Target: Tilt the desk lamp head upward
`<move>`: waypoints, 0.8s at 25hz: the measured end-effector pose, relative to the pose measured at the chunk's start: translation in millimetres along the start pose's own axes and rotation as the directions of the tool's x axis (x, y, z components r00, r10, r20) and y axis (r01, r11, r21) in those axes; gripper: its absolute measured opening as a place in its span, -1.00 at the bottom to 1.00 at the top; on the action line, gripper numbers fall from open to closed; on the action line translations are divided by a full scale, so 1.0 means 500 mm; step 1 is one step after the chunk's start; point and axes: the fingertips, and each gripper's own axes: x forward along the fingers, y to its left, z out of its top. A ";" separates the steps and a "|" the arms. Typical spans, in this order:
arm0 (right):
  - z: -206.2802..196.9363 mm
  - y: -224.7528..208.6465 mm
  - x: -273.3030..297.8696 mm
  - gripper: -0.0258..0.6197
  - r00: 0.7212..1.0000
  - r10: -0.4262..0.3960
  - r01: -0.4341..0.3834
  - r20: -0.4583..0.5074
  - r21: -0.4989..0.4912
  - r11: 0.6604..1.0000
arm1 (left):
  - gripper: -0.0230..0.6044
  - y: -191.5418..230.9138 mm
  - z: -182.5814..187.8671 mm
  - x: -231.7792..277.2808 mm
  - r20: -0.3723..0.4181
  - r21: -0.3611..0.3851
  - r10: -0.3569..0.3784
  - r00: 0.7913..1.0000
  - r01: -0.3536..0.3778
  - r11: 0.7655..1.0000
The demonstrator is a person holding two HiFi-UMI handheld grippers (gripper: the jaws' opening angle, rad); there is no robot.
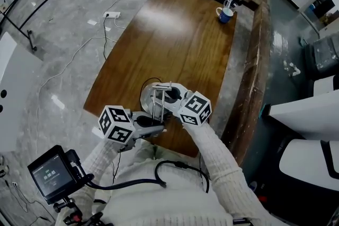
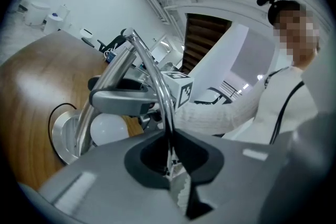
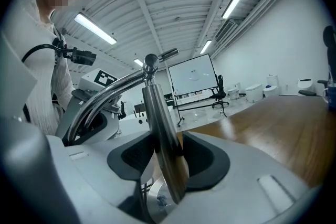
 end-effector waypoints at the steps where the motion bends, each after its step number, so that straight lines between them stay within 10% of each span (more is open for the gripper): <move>1: -0.001 0.000 0.002 -0.39 1.000 -0.003 0.003 0.001 0.000 1.000 | -0.84 -0.003 0.001 -0.002 0.000 -0.015 -0.005 1.000 0.005 1.000; 20: -0.020 -0.027 0.003 -0.41 0.999 -0.045 0.045 0.012 -0.004 0.999 | -0.77 -0.094 0.113 -0.038 0.125 -0.237 -0.158 0.979 0.185 0.954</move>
